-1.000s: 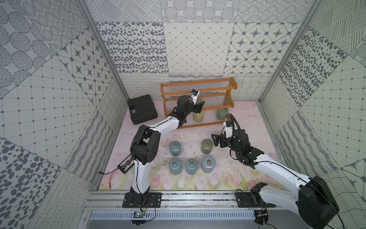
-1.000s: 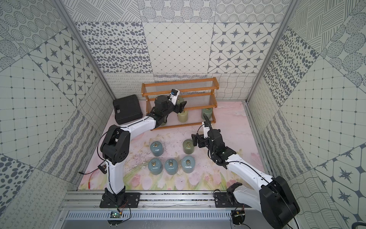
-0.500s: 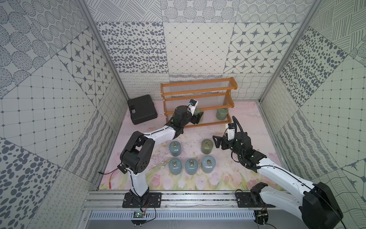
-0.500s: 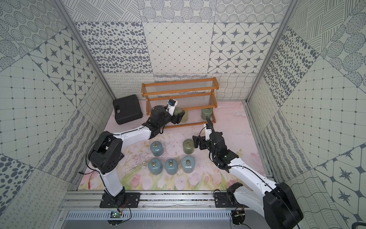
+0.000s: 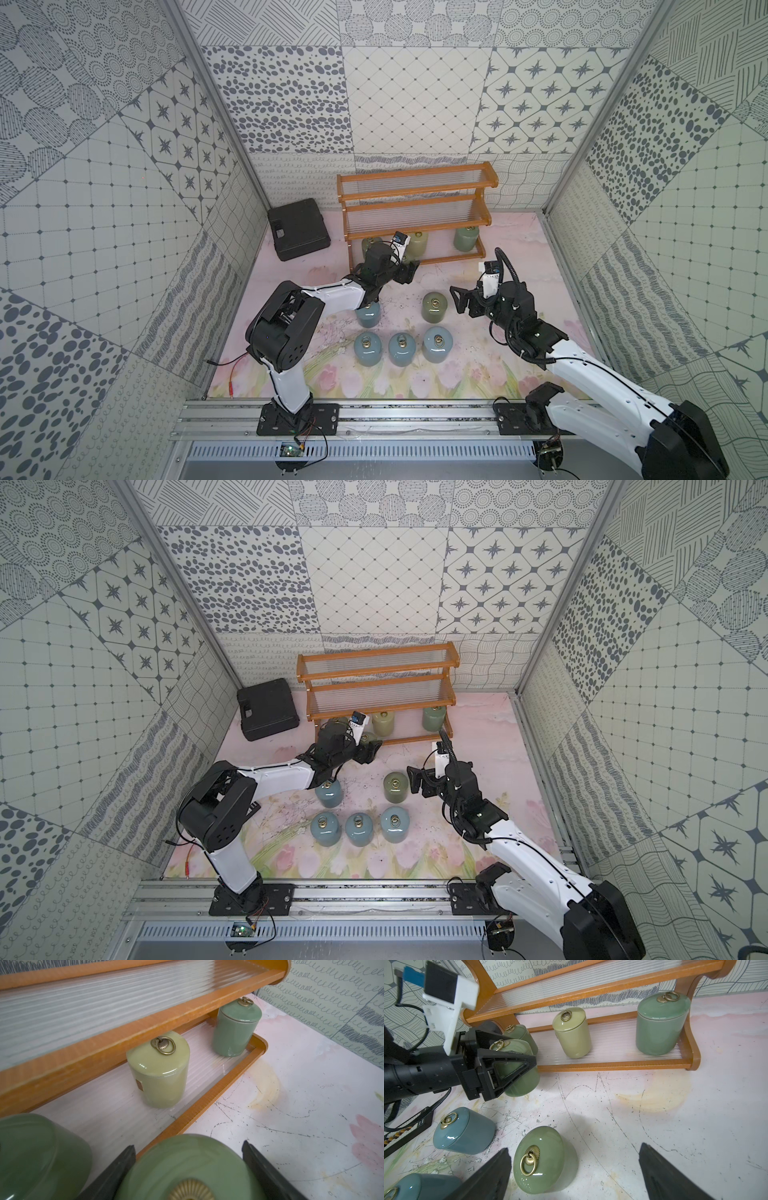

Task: Remove the tea canisters from the shelf
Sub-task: Pick up the tea canister from the shelf, then place the tea canister at the center of the board.

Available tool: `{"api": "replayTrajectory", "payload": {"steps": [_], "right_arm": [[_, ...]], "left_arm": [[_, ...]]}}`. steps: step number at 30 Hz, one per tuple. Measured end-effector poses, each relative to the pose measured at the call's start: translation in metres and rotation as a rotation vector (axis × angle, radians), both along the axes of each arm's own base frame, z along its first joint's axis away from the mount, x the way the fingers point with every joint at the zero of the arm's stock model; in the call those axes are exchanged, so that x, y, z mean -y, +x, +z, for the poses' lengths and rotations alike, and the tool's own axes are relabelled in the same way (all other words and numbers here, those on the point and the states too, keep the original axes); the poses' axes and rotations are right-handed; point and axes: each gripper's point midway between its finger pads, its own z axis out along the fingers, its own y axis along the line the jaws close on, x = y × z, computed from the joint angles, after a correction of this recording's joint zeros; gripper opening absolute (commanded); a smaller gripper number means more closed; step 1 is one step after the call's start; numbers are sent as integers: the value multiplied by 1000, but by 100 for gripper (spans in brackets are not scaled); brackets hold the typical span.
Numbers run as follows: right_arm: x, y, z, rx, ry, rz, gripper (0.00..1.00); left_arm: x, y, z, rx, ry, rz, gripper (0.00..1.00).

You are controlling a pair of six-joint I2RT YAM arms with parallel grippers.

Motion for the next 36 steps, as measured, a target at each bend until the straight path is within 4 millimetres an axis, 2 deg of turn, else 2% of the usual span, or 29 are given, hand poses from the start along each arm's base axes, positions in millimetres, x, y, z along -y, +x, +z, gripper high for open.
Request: {"api": "replayTrajectory", "payload": {"steps": [8,20,36], "right_arm": [[2,-1,-1,-3,-3,-4,100],[3,-1,-1,-3,-6,-11,99],[4,-2,-5,-15,-14,-12,100]], "left_arm": [[-3,1,-28,-69,-15,48,66],[-4,3,-50,-119,-26,103,65],[-5,5,-56,-112,-36,135,67]]}}
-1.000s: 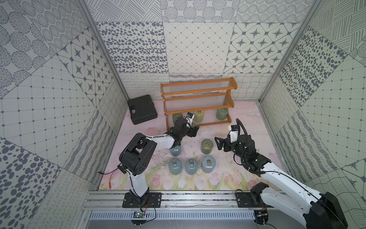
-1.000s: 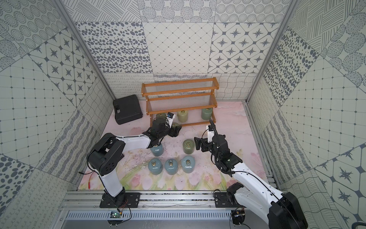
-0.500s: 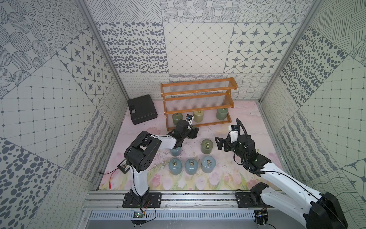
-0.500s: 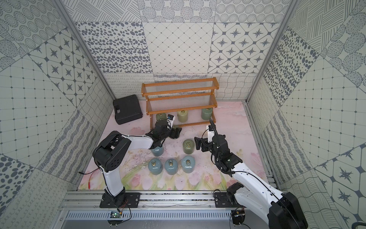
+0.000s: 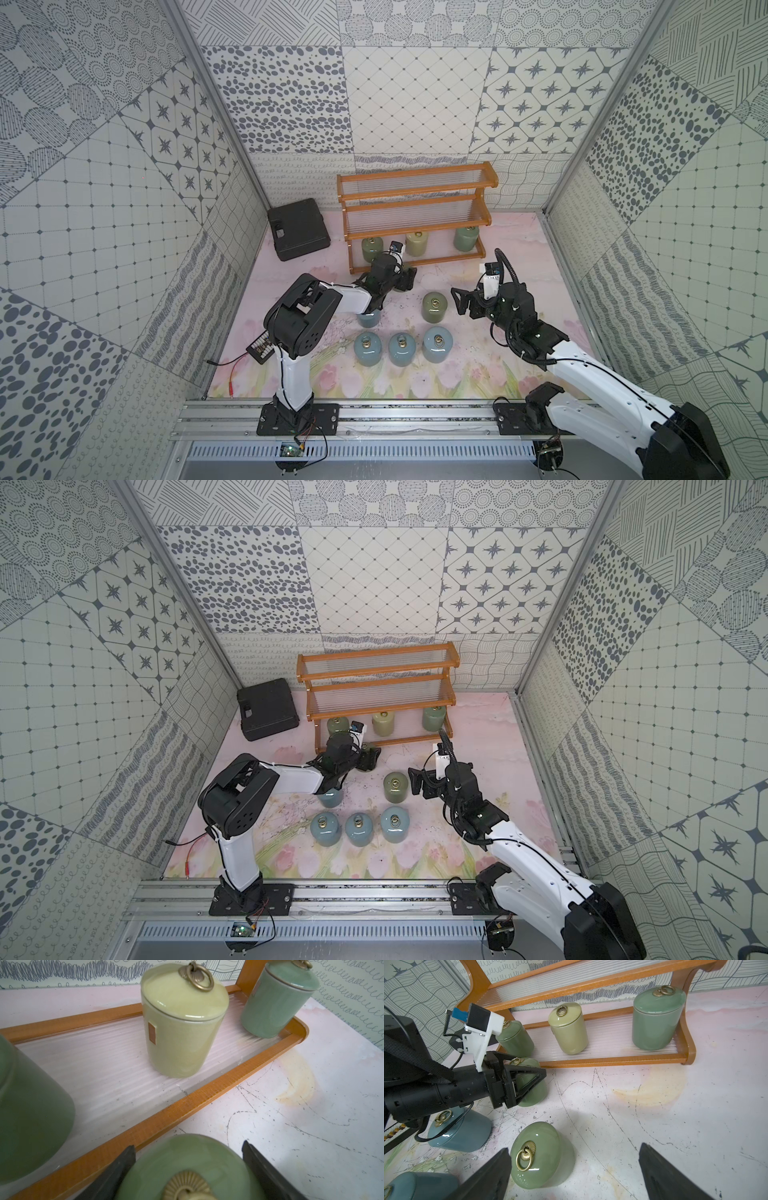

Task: Remove the tea canisters from the shelf
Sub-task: Place the tea canister at the center of the board.

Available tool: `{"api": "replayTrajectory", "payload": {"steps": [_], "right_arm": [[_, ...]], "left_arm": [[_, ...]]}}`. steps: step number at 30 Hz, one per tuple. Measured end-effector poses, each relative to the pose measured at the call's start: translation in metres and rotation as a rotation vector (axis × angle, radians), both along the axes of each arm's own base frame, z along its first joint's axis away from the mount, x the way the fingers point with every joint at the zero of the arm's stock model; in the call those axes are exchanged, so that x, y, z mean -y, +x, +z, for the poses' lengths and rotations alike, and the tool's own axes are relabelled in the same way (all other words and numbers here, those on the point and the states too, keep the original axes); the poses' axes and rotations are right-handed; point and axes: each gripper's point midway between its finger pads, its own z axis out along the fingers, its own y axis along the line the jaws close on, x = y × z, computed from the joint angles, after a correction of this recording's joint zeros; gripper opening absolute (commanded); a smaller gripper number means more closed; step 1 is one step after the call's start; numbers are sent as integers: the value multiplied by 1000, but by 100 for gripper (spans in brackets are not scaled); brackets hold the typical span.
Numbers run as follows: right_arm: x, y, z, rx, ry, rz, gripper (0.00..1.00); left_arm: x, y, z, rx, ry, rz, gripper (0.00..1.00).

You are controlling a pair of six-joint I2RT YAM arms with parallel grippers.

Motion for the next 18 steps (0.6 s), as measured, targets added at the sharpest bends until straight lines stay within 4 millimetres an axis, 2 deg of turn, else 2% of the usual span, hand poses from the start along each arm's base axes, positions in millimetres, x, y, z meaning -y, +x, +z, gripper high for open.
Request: {"api": "replayTrajectory", "payload": {"steps": [7,18], "right_arm": [[0,0,0,-1,0,0,100],[0,0,0,-2,3,-1,100]], "left_arm": [[-1,-1,0,15,-5,6,76],[-4,-7,-1,27,-7,12,84]]}}
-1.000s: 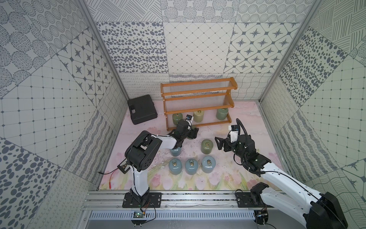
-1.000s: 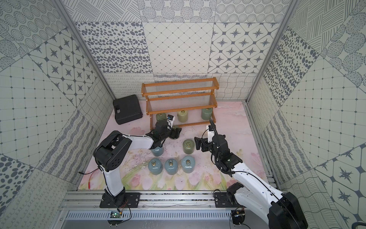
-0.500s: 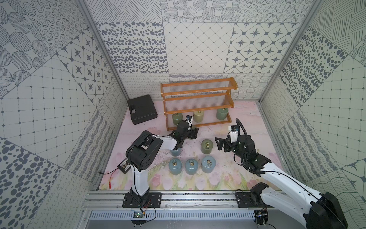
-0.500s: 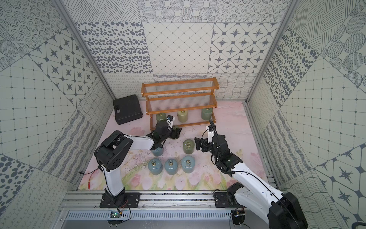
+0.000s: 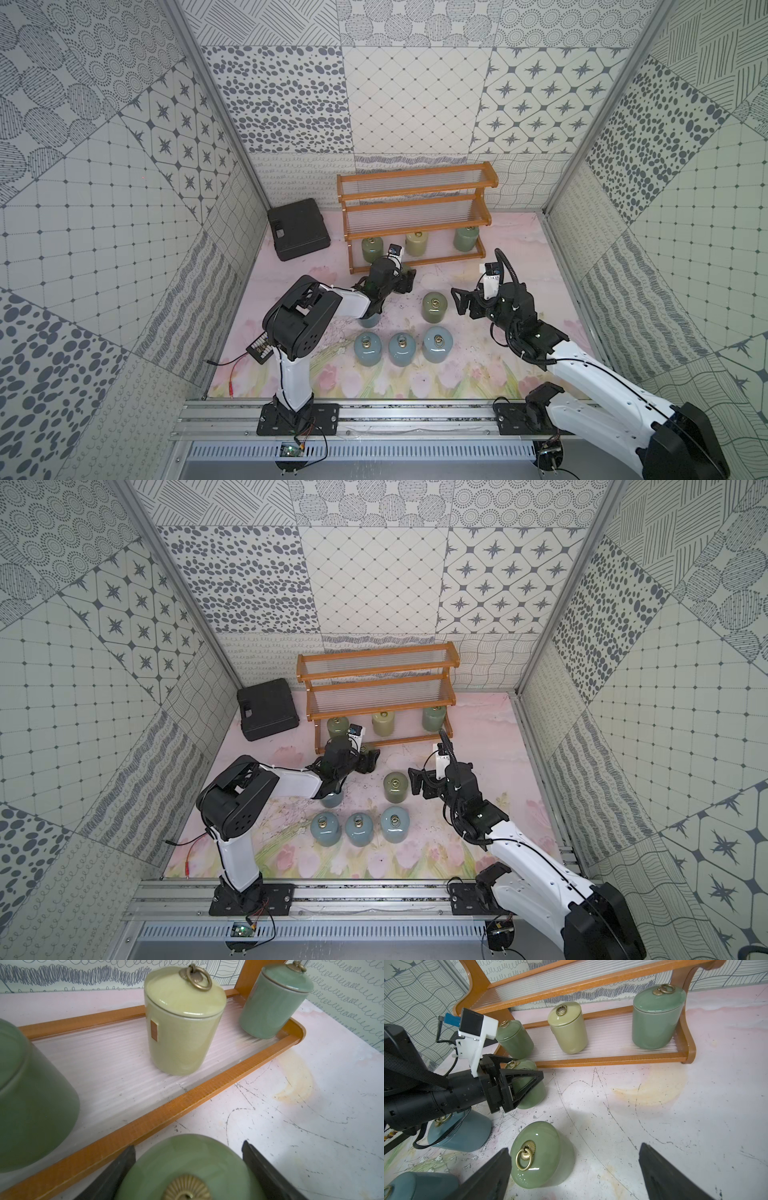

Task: Remove the tea canisters from the shelf
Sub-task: Place the tea canister at the center of the board.

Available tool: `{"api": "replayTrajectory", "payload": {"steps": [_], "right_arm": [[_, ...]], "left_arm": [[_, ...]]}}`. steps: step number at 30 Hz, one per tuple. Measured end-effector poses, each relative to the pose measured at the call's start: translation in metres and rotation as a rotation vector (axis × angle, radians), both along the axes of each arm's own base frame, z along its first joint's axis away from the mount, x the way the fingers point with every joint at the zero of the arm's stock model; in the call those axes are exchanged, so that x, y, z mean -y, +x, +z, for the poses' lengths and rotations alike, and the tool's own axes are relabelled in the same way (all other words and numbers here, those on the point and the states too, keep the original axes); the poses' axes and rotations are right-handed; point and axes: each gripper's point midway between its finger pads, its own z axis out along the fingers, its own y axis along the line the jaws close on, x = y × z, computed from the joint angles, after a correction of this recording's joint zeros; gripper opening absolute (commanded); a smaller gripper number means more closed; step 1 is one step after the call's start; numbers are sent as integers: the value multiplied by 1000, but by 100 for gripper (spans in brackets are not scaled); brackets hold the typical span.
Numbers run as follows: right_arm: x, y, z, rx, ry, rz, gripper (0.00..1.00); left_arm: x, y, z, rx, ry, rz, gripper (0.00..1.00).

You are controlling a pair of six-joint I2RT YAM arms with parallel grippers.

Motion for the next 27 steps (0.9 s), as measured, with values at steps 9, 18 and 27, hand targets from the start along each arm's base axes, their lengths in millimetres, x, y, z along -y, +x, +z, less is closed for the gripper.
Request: {"api": "replayTrajectory", "payload": {"steps": [9,18,27], "right_arm": [[1,-1,-3,-10,5,-4,100],[0,-1,-3,-10,6,-4,100],[0,-1,-3,-10,6,-3,100]], "left_arm": [[-1,-8,-2,-6,5,-6,86],[0,-10,3,3,2,-2,90],[1,-8,24,27,-12,2,91]]}}
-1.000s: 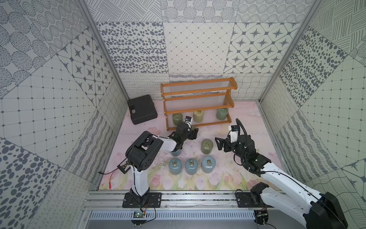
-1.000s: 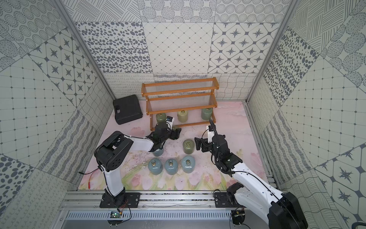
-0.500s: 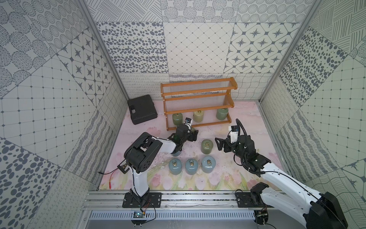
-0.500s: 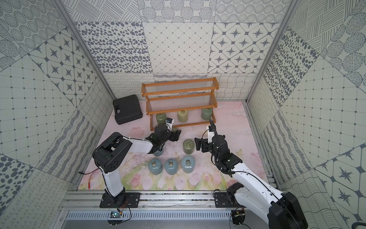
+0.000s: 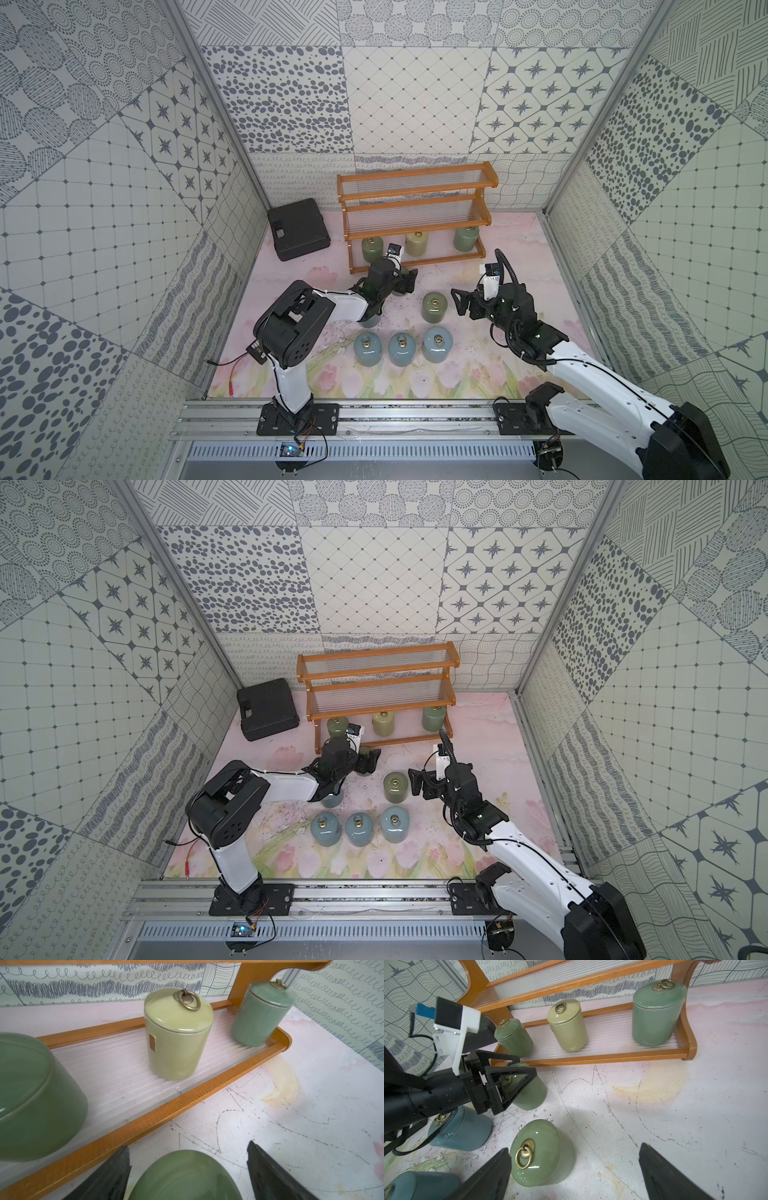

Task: Remove the tea canisters from the shelf
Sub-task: Place the tea canister at the center of the board.

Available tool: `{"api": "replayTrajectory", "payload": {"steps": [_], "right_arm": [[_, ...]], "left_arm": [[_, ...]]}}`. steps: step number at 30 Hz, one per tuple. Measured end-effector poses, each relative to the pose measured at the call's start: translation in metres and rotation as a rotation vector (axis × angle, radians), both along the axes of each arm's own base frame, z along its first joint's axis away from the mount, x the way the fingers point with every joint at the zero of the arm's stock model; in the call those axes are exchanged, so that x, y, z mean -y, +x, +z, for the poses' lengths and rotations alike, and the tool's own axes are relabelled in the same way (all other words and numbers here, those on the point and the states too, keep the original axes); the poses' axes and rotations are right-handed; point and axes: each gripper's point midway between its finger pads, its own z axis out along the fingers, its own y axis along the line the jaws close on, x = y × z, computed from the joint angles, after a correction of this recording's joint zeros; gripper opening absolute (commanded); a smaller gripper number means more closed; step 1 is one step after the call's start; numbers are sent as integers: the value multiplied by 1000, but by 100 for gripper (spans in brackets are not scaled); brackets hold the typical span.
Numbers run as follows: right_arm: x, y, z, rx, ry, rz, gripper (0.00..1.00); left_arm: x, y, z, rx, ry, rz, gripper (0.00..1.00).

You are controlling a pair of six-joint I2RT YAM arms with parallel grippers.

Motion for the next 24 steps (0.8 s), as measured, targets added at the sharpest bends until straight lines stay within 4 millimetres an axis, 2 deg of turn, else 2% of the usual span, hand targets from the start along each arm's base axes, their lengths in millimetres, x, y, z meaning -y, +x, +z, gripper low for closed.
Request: {"api": "replayTrajectory", "payload": {"steps": [7,12,18,24], "right_arm": [[0,0,0,0,0,1,100],[0,0,0,-1,1,3,100],[-2,-1,0,-3,5,13,100],[-3,-2,0,-4,7,18,100]], "left_arm": [[11,14,28,-18,21,-4,86],[15,19,35,-71,63,-4,83],[16,23,28,-166,142,1,76],[5,14,11,-258,231,12,74]]}}
